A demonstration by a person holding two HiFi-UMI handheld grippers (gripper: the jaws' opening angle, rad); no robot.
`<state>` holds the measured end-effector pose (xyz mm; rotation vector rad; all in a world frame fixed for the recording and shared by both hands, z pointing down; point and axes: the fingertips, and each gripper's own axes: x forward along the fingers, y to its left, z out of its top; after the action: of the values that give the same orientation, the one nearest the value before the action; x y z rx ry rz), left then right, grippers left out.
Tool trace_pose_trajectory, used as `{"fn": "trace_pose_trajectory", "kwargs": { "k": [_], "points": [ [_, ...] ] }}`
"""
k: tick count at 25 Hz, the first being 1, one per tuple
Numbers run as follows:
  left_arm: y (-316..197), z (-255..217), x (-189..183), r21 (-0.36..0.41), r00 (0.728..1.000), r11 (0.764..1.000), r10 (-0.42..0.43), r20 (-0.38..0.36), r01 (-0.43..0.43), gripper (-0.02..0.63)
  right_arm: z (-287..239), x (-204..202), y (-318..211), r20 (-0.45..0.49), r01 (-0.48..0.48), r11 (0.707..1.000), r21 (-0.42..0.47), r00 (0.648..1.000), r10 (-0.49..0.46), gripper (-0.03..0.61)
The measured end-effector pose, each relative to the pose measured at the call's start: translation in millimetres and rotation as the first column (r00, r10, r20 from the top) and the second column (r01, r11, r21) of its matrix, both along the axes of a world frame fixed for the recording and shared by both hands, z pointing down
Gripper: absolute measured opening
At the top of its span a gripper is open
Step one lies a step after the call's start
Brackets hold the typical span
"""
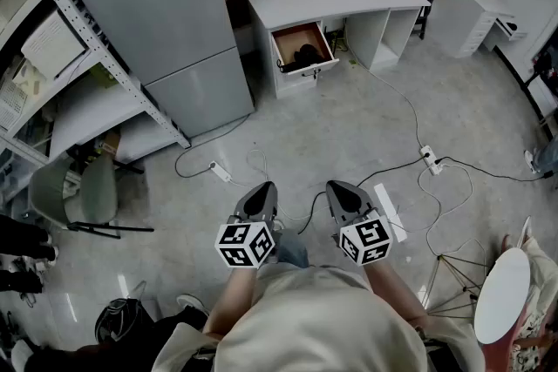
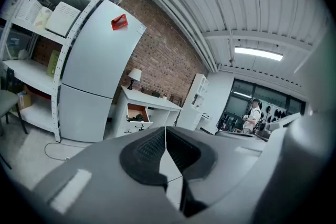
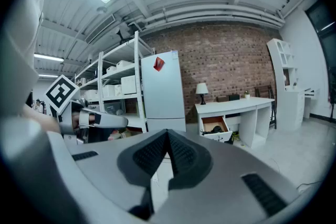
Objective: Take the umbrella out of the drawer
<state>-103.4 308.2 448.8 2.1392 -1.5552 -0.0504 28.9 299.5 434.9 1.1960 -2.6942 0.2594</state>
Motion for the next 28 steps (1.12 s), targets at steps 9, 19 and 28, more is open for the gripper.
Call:
{"fn": "trace_pose_trajectory", "kwargs": {
  "k": [9, 19, 28],
  "points": [
    [43, -13, -12, 0.056, 0.994, 0.998, -0.024, 0.106, 0.018, 0.014, -17, -2, 44, 0.026, -0.003, 0.999, 0.052, 1.0, 0.002, 0.0],
    [68, -16, 0, 0.079, 0.994, 0.997, -0.026, 0.103, 0.018, 0.014, -25, 16, 70, 0.028, -0.005, 0.997, 0.074, 1.0, 0.003, 0.0],
    [64, -16, 21, 0.084, 0.993, 0.995, 0.052, 0.108, -0.061, 0.236, -16, 27, 65, 0.036, -0.001, 0.999, 0.046, 0.999, -0.001, 0.176]
  ]
}}
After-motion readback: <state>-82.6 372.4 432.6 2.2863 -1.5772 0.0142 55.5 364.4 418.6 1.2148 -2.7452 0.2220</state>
